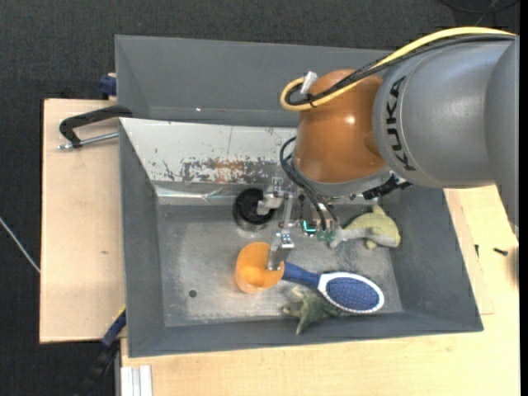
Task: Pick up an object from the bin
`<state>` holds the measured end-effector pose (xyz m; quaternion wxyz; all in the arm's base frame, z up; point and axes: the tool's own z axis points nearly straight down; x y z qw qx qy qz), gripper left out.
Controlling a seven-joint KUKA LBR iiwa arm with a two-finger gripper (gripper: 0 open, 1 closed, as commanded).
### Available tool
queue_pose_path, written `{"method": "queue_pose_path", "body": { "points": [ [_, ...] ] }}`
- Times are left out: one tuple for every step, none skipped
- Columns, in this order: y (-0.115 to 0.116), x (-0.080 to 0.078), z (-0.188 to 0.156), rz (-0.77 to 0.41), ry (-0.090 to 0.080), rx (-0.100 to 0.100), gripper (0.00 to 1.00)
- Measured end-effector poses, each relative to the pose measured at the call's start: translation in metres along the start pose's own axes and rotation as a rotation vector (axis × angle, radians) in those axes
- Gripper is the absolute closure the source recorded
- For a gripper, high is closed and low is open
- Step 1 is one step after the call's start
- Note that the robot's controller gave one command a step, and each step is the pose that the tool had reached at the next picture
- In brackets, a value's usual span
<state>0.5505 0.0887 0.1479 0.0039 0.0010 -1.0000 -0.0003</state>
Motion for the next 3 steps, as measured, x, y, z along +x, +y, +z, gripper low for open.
{"method": "queue_pose_path", "body": {
  "points": [
    [-0.006, 0.015, 0.076, 0.071, -0.01, -0.004, 0.0],
    [-0.004, 0.014, 0.071, 0.068, -0.012, -0.005, 1.0],
    [-0.009, 0.011, -0.088, -0.15, -0.022, 0.0, 1.0]
  ]
}}
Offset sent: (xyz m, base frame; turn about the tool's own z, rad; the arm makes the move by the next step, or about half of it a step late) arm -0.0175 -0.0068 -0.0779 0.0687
